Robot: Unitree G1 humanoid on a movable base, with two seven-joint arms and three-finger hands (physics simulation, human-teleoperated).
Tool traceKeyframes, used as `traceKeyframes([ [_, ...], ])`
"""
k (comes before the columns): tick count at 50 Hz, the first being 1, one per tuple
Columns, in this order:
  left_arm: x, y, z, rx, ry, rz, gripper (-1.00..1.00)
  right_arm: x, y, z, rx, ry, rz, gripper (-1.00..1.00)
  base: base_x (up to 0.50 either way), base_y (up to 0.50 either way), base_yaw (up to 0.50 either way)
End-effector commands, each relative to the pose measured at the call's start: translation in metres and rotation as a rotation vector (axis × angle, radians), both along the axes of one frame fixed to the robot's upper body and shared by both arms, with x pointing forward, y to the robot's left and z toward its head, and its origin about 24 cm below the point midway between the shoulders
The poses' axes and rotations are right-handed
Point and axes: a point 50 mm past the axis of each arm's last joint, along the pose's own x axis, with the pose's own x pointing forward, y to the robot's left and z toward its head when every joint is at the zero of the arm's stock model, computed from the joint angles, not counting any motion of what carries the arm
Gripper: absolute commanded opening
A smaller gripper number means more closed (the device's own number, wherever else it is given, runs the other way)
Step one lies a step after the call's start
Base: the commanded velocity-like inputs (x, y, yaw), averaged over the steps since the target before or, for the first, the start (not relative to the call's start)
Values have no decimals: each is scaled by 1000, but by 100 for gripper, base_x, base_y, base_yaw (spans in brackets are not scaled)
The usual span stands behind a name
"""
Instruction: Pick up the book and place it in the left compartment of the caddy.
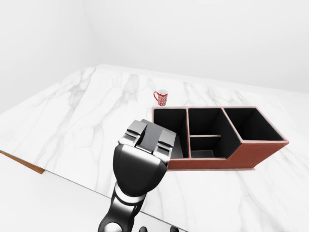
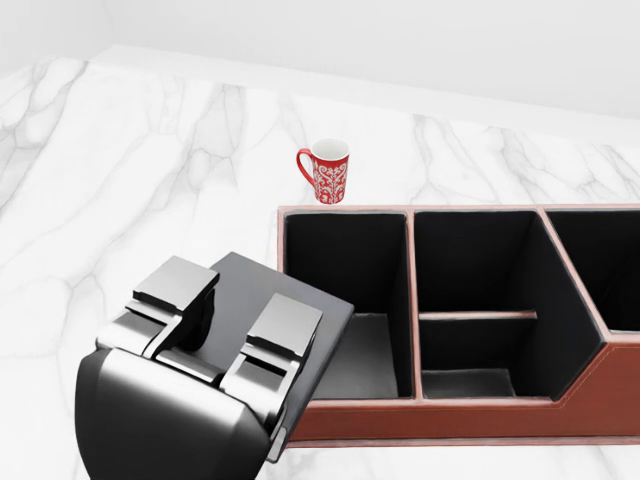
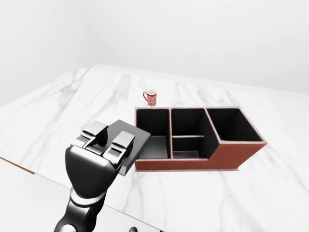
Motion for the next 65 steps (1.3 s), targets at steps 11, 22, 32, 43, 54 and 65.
traceKeyframes([
  [11,-2,1,0,-16,-16,-13,-100,0,0,0,-3,5,-1,100,0,0,0],
  [22,0,-3,0,-14,-18,-21,-100,1,1,0,-7,6,1,100,0,0,0],
  [32,11,-12,-3,-16,11,-43,-100,1,1,1,-11,9,3,100,0,0,0],
  [43,25,-23,-3,0,50,-57,-100,1,2,0,-13,12,4,100,0,0,0],
  [54,32,-36,-3,46,88,-67,-100,1,2,0,-13,14,3,100,0,0,0],
  [65,46,-49,-9,105,135,-61,-100,1,1,-2,-11,23,1,100,0,0,0],
])
